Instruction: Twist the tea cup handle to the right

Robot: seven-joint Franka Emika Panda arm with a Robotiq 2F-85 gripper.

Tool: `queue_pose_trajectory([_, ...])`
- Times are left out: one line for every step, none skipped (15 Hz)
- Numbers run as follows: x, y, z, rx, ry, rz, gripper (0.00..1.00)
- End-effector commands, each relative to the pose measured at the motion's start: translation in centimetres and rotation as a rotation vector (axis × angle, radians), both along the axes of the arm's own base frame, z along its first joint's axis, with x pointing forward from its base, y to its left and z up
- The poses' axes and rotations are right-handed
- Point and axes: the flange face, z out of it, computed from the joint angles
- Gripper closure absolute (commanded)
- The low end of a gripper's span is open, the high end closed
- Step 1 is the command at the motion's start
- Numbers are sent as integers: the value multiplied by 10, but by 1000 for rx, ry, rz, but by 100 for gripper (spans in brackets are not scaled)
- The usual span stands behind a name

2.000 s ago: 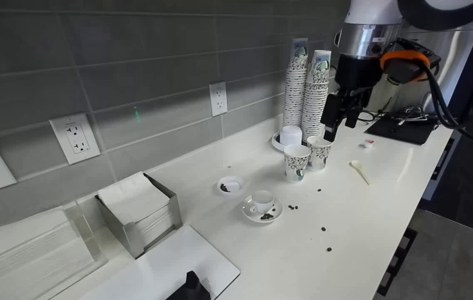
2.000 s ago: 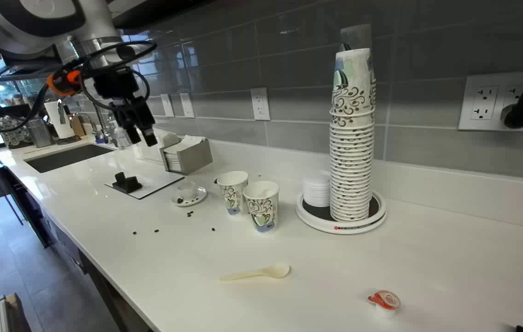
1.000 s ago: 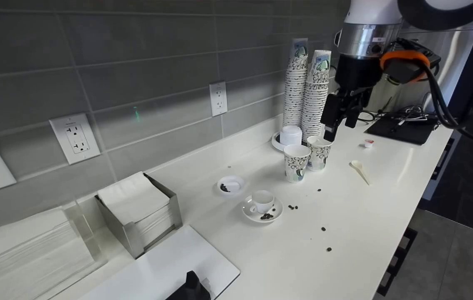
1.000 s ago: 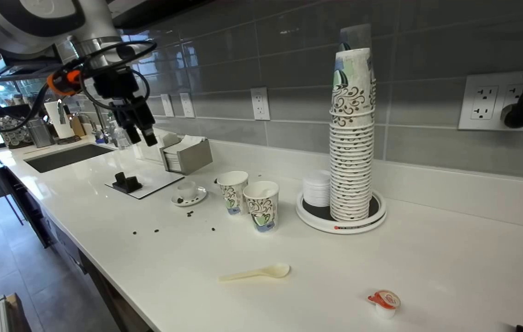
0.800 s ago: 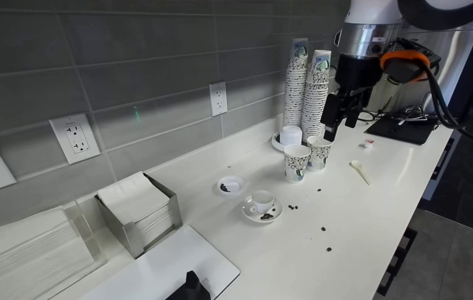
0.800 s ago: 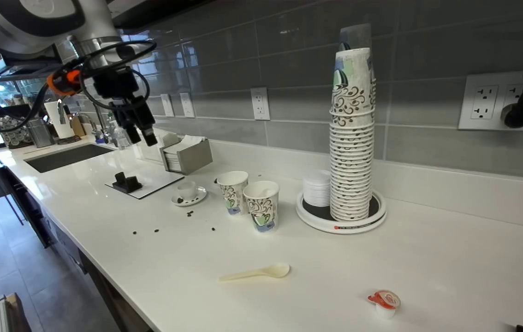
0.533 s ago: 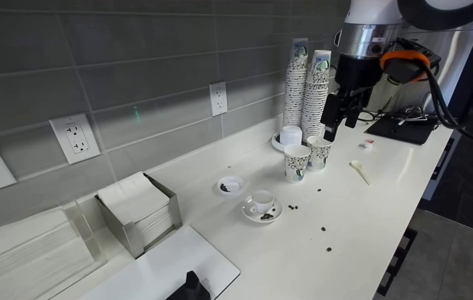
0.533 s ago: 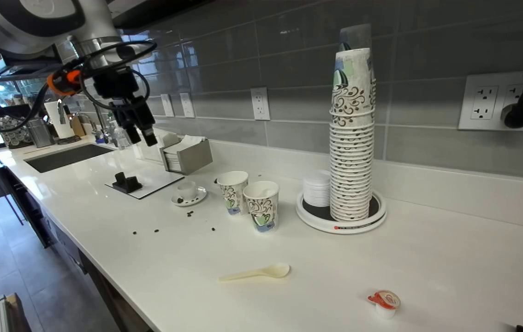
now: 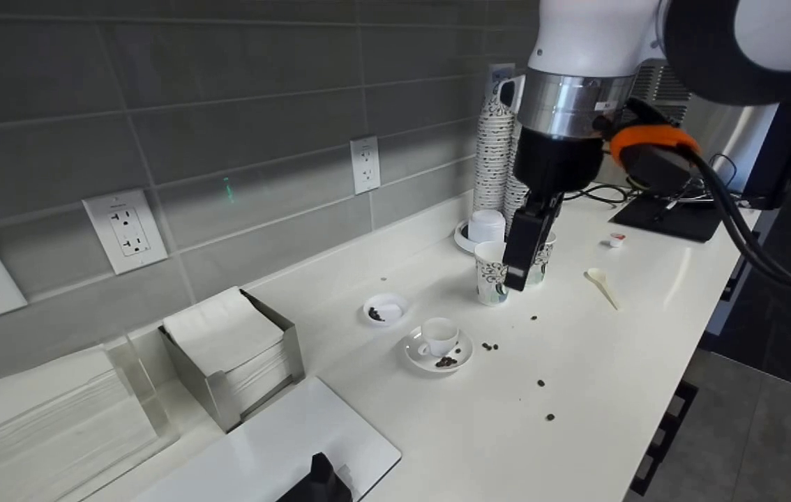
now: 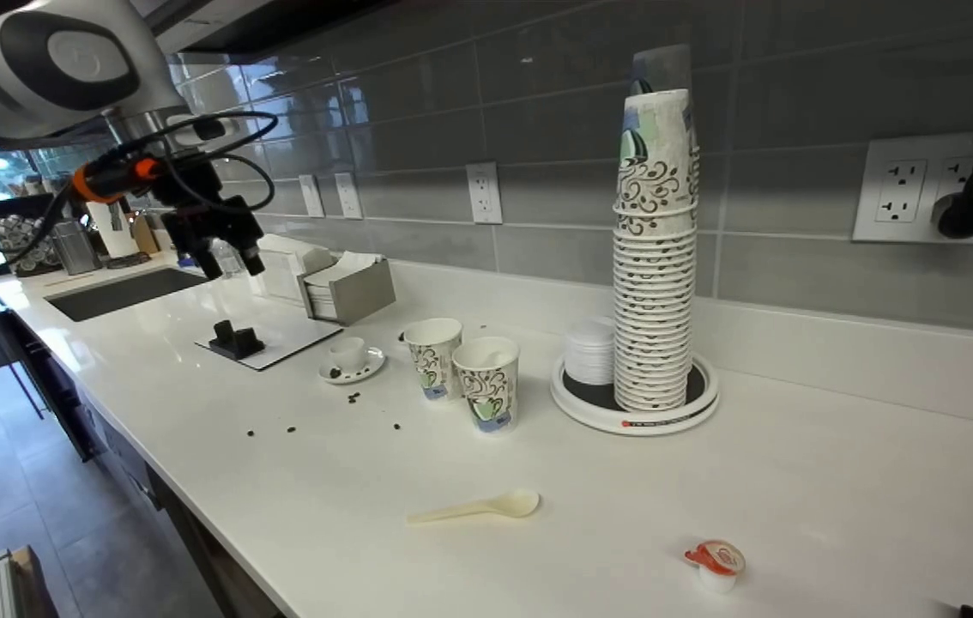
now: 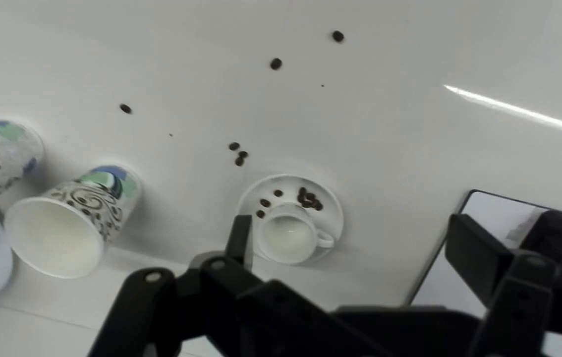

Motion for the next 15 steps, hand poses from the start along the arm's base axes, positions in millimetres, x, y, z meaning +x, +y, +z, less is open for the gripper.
queue_pose_trajectory([7, 57, -6, -48, -27, 195, 0])
queue_pose_trajectory([9, 68, -7, -60, -30, 250, 0])
queue_pose_trajectory([19, 76, -7, -69, -31, 303, 0])
queue_pose_trajectory([30, 82, -8, -73, -33, 357, 0])
queue_pose_trajectory([45, 83, -9, -82, -25, 408, 0])
queue_pose_trajectory([56, 84, -9, -88, -15, 461, 0])
queue_pose_trajectory([72, 83, -11, -91, -1, 511, 0])
queue_pose_trajectory([83, 84, -12, -88, 5, 564, 0])
queue_pose_trajectory([96, 85, -18, -89, 21, 614, 0])
queue_pose_trajectory([107, 85, -25, -90, 35, 665, 0])
queue_pose_trajectory([115, 86, -31, -94, 49, 717, 0])
queue_pose_trajectory([123, 84, -41, -102, 60, 767, 0])
queue_pose_trajectory([128, 84, -49, -103, 67, 820, 0])
queue_pose_trajectory([133, 81, -58, -119, 79, 870, 0])
queue_pose_trajectory([139, 78, -66, -124, 84, 924, 25])
